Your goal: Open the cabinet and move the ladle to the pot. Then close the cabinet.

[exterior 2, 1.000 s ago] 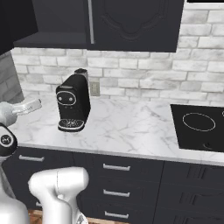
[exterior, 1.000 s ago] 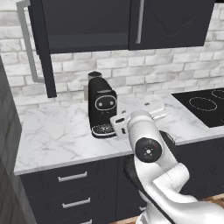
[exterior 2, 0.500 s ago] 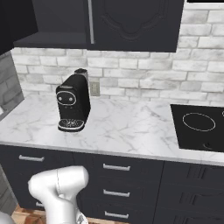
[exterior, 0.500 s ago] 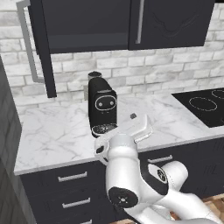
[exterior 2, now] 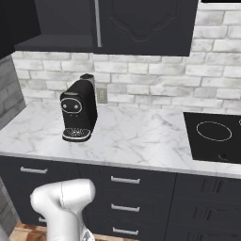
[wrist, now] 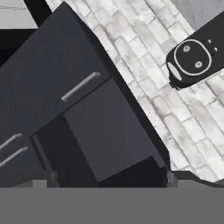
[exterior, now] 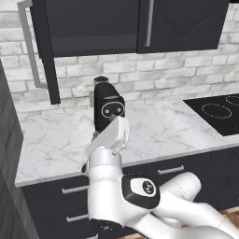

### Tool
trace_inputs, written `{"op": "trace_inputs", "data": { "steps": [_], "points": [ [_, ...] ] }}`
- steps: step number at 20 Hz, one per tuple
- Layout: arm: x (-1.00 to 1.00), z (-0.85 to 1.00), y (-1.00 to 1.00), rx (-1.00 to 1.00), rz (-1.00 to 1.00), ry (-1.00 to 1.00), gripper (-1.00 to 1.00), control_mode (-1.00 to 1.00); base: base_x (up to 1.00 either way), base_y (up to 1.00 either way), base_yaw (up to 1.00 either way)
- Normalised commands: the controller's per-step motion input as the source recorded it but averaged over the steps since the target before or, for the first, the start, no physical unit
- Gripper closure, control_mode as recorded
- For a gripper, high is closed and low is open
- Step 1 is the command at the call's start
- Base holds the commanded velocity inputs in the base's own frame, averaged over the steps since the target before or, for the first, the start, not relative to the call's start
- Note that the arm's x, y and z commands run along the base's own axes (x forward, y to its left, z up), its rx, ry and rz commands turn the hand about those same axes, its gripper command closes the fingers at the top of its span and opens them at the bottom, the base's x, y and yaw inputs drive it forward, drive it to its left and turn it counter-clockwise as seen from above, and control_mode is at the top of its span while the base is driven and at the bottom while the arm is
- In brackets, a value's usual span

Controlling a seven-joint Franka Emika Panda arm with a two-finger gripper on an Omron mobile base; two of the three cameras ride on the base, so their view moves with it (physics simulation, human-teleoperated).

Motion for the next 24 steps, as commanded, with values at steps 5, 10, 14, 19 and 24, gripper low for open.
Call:
{"op": "trace_inputs", "data": {
  "steps": [5, 10, 14, 19, 24],
  "points": [
    [-0.08, -0.17, 0.58, -0.3, 0.05, 0.0, -1.0, -1.0, 0.0, 0.0, 0.0],
    [0.0, -0.15, 0.52, -0.29, 0.05, 0.0, -1.0, -1.0, 0.0, 0.0, 0.0],
    [0.0, 0.0, 0.29, -0.18, 0.01, 0.02, -1.0, -1.0, 0.0, 0.0, 0.0],
    [0.02, 0.06, 0.33, -0.16, 0.01, -0.01, -1.0, -1.0, 0.0, 0.0, 0.0],
    [0.0, 0.14, 0.24, -0.01, 0.01, 0.0, -1.0, -1.0, 0.0, 0.0, 0.0]
  ]
}}
